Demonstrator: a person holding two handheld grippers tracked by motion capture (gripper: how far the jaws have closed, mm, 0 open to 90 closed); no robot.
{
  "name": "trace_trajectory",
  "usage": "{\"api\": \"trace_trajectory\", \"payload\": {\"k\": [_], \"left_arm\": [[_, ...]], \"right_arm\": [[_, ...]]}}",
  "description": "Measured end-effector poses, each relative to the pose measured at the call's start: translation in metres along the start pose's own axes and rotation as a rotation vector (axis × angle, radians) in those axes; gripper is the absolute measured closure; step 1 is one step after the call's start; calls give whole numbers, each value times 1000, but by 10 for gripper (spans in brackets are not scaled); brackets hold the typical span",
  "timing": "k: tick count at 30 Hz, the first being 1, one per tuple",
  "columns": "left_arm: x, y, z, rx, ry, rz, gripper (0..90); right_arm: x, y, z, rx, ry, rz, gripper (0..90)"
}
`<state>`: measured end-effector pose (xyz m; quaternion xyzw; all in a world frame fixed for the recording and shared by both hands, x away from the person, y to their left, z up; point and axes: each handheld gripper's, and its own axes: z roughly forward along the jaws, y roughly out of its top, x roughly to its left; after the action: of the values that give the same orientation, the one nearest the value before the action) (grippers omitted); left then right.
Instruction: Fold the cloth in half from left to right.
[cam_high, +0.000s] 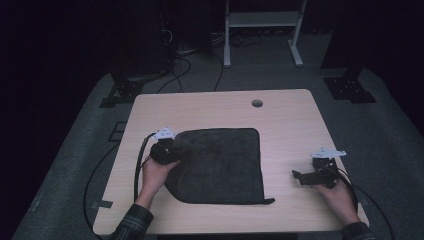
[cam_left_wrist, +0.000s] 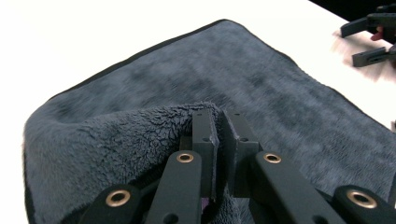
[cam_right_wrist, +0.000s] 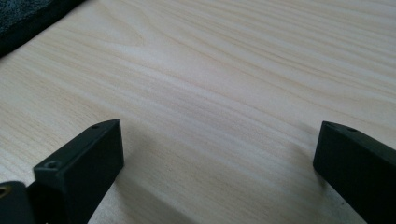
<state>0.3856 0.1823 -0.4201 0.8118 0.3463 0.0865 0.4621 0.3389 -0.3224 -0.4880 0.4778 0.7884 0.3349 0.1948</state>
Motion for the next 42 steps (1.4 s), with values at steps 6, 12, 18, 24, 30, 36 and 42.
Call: {"api": "trace_trajectory", "payload": {"k": [6,12,18,24,30,36,42], "left_arm": [[-13,12,17,7,-51,27,837],[-21,20,29,17,-84,41,837],[-32,31,46,30,-127,60,837],[-42,41,63,32,-173,67,837],[-51,49,83,52,-214,76,836],[-62,57,105,72,-256,90,836],[-70,61,128,110,-281,108,831]], "right_arm": [[0,0,0,0,0,0,7],[0,0,0,0,0,0,7],[0,0,0,0,0,0,7],[0,0,0,0,0,0,7],[0,0,0,0,0,0,7],[0,0,0,0,0,0,7],[0,0,0,1,-1,0,7]]}}
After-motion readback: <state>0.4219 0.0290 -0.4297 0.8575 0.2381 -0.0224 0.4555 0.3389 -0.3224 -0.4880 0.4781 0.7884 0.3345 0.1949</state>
